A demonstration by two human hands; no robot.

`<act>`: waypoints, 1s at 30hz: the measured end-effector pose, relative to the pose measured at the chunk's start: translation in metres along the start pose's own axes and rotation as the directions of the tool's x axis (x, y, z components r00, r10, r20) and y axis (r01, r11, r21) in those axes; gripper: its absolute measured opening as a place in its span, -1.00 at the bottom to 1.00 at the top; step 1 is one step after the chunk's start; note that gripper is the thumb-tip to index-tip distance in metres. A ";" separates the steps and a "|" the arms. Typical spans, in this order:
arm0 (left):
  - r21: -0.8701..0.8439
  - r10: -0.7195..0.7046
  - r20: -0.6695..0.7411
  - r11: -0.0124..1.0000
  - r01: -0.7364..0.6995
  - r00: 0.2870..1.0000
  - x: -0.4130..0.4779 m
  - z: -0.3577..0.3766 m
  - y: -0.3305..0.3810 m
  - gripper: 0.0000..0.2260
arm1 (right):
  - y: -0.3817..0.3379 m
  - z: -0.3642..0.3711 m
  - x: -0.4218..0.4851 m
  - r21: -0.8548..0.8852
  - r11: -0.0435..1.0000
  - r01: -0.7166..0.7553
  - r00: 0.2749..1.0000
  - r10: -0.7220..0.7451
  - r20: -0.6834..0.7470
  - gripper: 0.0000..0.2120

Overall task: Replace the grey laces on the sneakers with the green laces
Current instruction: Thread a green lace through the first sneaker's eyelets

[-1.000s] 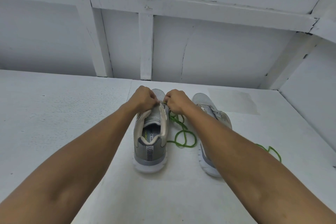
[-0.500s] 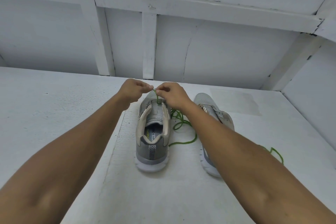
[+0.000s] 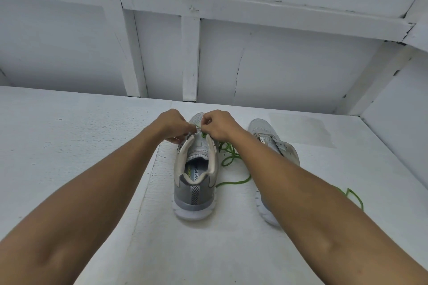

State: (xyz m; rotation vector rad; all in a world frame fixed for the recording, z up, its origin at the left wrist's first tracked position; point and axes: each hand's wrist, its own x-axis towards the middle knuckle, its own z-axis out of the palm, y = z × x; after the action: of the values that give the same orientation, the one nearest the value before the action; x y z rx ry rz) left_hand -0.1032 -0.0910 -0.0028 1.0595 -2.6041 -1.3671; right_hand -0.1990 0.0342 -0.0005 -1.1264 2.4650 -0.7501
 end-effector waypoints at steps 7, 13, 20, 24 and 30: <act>-0.040 -0.021 0.008 0.999 0.021 1.000 0.007 -0.002 -0.004 -0.84 | -0.007 -0.005 0.001 -0.152 0.988 0.029 0.996 -0.015 0.093 -0.92; -0.088 -0.016 0.058 0.996 0.021 0.998 0.008 -0.005 -0.006 -0.85 | -0.016 -0.001 0.006 -0.333 0.939 0.082 0.990 -0.037 0.139 -0.95; -0.099 -0.017 0.051 0.995 0.022 0.999 0.009 -0.004 -0.008 -0.85 | -0.019 0.003 0.007 -0.366 0.928 0.065 0.994 -0.027 0.108 -0.91; -0.084 -0.014 0.025 0.996 0.016 1.000 0.007 -0.003 -0.006 -0.86 | -0.025 0.002 0.007 -0.461 0.880 0.112 0.991 -0.065 0.117 -0.93; -0.100 -0.024 0.021 0.995 0.026 1.000 0.005 -0.003 -0.007 -0.85 | -0.030 0.004 0.007 -0.544 0.821 0.170 0.985 -0.126 0.117 -0.93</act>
State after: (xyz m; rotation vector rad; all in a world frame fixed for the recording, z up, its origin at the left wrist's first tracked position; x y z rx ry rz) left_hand -0.1028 -0.0989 -0.0074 1.0734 -2.5134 -1.5032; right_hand -0.1837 0.0107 0.0128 -1.5222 2.6220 0.0026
